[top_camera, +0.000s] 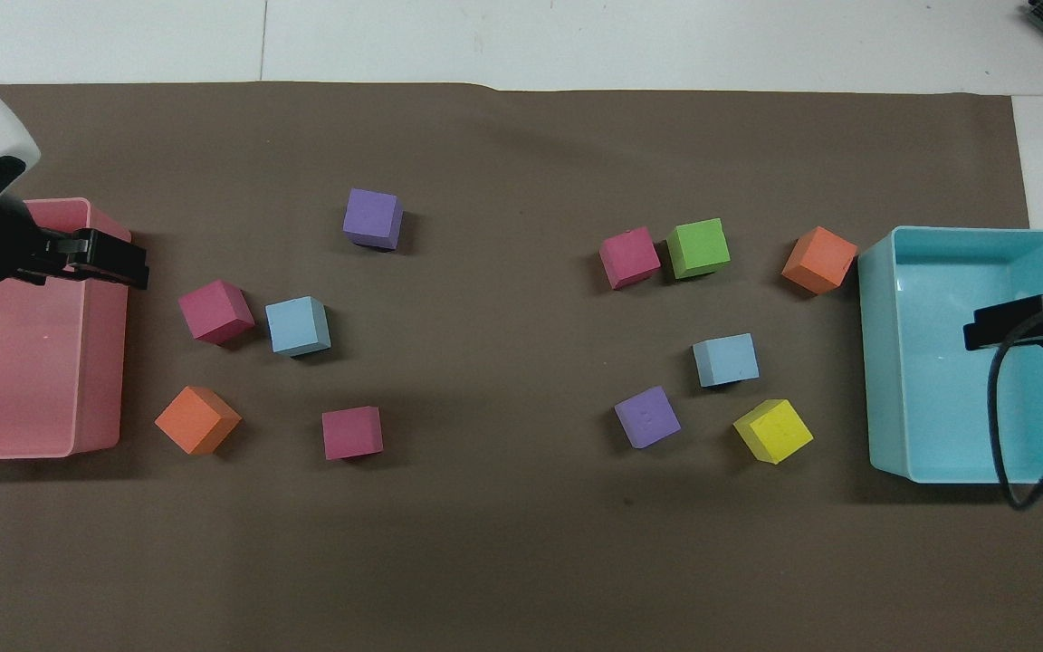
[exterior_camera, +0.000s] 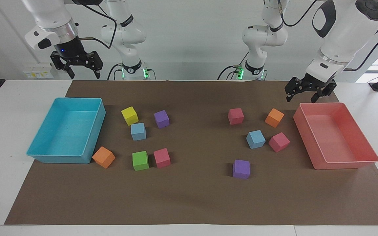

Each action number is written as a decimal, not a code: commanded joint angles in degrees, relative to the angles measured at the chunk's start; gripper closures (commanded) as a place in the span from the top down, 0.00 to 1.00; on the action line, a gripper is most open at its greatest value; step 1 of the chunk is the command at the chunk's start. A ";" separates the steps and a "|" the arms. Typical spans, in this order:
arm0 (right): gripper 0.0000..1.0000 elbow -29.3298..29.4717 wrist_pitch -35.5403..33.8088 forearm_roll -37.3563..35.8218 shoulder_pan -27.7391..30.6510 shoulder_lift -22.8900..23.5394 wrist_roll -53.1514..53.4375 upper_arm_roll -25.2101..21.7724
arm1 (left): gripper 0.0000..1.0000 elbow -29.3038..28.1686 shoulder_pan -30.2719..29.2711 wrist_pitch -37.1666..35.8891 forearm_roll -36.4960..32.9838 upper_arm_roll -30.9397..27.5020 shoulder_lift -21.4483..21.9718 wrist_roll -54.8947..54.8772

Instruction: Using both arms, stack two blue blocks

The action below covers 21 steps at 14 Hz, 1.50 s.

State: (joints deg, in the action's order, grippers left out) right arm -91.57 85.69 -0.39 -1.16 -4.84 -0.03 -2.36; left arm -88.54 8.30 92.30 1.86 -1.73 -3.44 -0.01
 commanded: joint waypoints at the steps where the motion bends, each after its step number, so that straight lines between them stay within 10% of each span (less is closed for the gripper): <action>1: 1.00 0.70 -0.53 0.21 0.29 0.10 -0.67 0.08 | 1.00 1.45 -0.66 -1.42 -0.19 0.32 -0.52 -0.34; 21: 1.00 -0.27 0.53 0.39 0.55 -0.17 -0.94 -0.01 | 1.00 1.45 -0.66 -1.42 -0.19 0.32 -0.52 -0.43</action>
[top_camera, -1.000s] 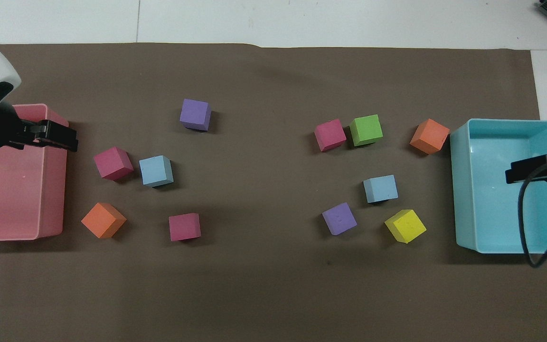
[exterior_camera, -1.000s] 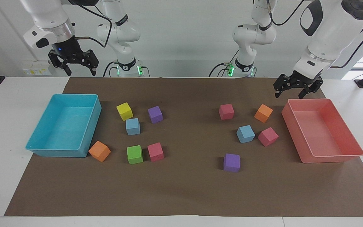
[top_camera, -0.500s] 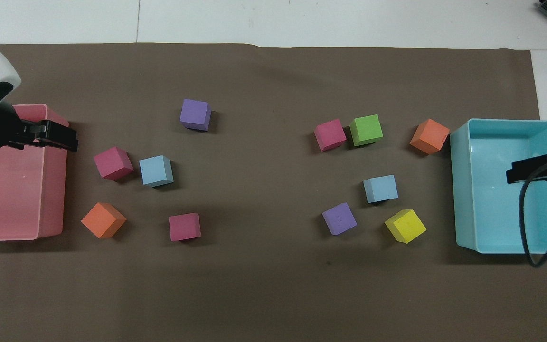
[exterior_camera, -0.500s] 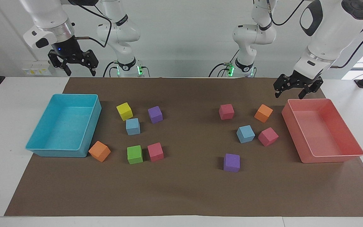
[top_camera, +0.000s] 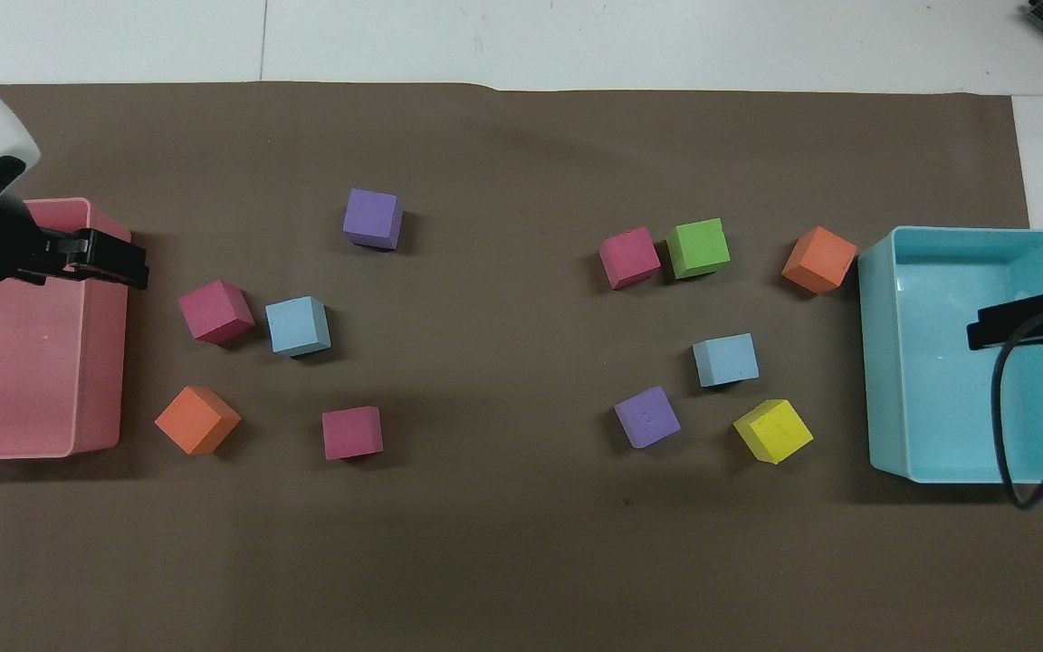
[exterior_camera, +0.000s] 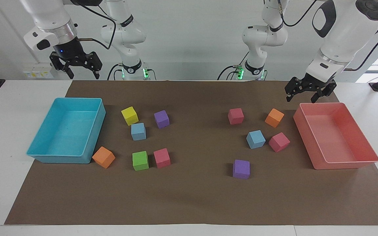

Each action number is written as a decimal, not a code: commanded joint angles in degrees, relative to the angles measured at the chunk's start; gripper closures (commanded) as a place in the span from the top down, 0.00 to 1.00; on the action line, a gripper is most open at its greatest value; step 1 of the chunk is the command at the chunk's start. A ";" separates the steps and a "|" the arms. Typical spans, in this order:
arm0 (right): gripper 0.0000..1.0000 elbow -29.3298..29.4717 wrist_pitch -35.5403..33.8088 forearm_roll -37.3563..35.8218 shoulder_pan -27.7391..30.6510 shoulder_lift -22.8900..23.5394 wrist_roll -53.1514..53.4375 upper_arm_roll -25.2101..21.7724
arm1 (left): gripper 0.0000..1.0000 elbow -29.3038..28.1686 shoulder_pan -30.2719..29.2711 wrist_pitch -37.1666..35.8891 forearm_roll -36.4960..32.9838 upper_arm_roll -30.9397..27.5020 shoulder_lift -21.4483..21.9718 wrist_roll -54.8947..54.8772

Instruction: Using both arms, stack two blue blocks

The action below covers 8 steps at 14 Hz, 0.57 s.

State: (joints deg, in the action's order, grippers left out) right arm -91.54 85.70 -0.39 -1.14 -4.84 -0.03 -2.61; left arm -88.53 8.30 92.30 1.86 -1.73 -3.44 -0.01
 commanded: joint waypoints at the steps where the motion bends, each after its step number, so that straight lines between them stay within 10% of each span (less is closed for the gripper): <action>1: 1.00 -1.70 1.48 0.39 0.17 -0.87 -0.76 0.33 | 1.00 1.44 -0.66 -1.42 -0.19 0.32 -0.52 -0.43; 8: 1.00 -13.29 12.80 1.09 -2.20 -0.08 -0.68 0.94 | 1.00 1.44 -0.66 -1.42 -0.19 0.32 -0.51 -0.43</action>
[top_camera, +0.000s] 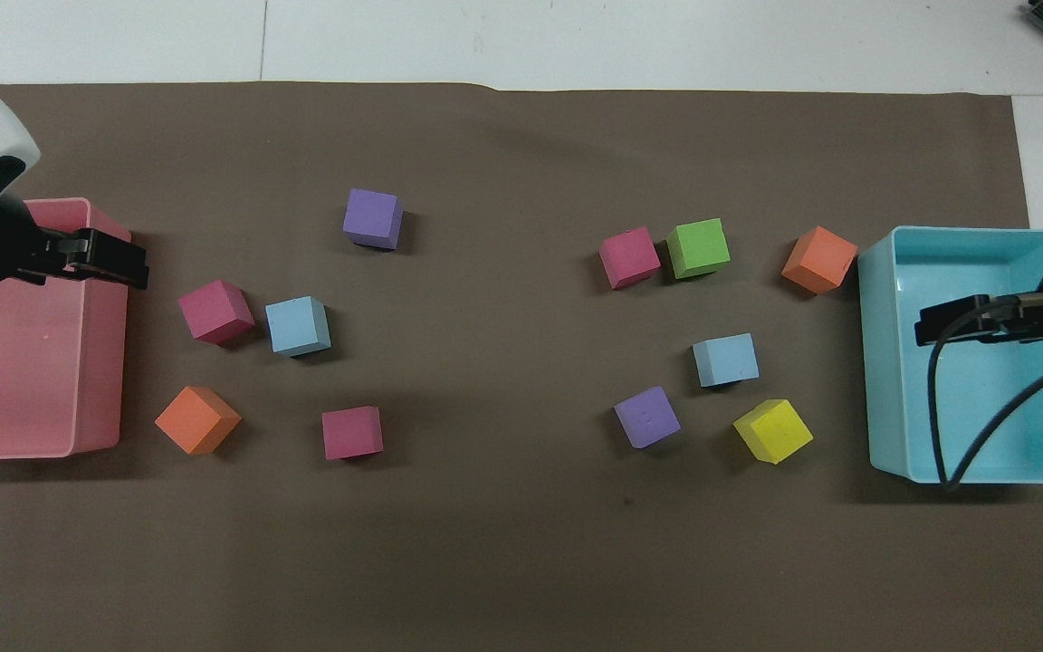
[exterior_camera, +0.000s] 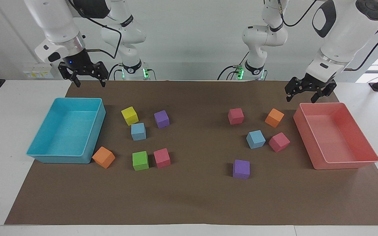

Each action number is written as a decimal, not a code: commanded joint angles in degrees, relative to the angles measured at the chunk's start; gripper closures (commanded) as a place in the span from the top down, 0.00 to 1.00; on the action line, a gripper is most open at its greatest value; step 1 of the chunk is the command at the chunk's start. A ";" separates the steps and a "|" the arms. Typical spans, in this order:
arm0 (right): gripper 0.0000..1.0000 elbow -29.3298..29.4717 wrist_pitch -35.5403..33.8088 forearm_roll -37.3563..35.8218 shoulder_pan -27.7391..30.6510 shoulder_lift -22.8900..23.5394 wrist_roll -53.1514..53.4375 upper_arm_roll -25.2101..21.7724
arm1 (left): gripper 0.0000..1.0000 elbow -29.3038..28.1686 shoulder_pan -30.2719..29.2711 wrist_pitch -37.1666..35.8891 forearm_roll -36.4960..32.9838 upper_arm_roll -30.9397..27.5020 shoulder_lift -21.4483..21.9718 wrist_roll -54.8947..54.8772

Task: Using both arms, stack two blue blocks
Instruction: 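Reach the right gripper to the blue block and grasp it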

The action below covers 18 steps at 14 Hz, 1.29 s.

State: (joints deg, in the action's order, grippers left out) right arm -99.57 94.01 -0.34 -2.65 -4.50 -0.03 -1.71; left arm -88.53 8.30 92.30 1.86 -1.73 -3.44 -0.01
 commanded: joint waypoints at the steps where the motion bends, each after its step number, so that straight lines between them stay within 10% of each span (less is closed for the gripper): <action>1: 1.00 -7.98 6.77 1.13 -0.78 -0.42 -0.59 0.04 | 1.00 1.43 -0.66 -1.42 -0.19 0.32 -0.52 -0.43; 18: 1.00 -25.50 36.33 1.57 -9.31 8.89 6.80 0.13 | 1.00 1.43 -0.66 -1.42 -0.19 0.32 -0.52 -0.43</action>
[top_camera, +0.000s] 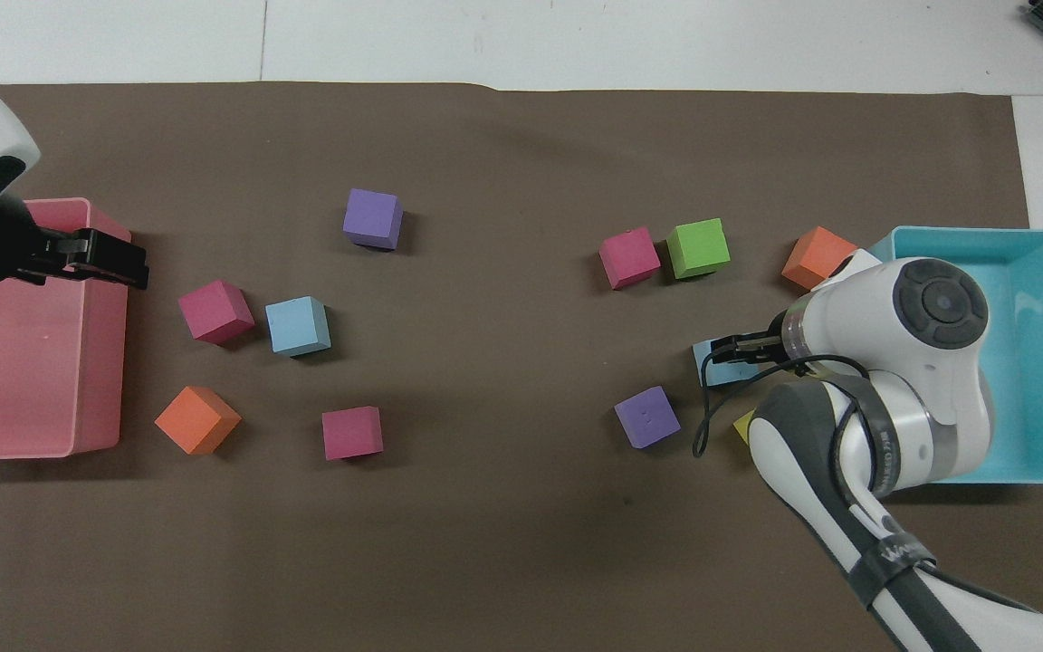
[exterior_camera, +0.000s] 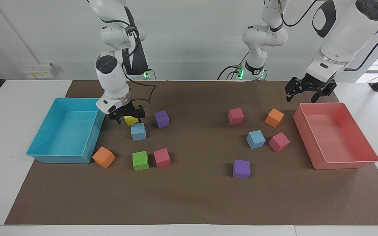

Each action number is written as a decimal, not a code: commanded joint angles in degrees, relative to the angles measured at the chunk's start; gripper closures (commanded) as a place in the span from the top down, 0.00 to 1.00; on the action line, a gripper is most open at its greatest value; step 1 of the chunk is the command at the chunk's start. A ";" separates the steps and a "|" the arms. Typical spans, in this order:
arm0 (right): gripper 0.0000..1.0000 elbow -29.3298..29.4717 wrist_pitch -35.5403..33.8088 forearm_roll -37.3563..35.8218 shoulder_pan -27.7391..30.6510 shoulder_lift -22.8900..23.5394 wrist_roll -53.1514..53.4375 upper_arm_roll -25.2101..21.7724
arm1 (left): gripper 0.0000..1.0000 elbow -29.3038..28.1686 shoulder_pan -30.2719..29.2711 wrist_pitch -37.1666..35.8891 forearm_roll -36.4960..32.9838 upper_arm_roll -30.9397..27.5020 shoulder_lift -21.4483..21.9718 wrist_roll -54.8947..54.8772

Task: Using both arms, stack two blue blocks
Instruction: 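Reach the right gripper to the blue block and grasp it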

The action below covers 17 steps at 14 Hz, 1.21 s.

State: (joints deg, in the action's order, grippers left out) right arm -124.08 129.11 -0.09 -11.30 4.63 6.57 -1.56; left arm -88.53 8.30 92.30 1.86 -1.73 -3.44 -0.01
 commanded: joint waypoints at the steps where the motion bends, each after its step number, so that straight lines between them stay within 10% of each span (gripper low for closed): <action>1: 1.00 -1.07 1.41 1.32 -0.65 -0.24 -0.32 -0.02 | 1.00 1.43 -0.66 -1.42 -0.19 0.32 -0.51 -0.43; 17: 1.00 -5.03 10.55 2.90 -2.06 4.69 -3.75 0.16 | 1.00 1.43 -0.66 -1.42 -0.19 0.32 -0.51 -0.43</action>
State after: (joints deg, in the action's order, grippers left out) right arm -128.19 138.37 1.20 -13.92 9.57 5.01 -1.48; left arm -88.53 8.30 92.30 1.86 -1.73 -3.44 -0.01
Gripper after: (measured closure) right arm 0.000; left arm 0.000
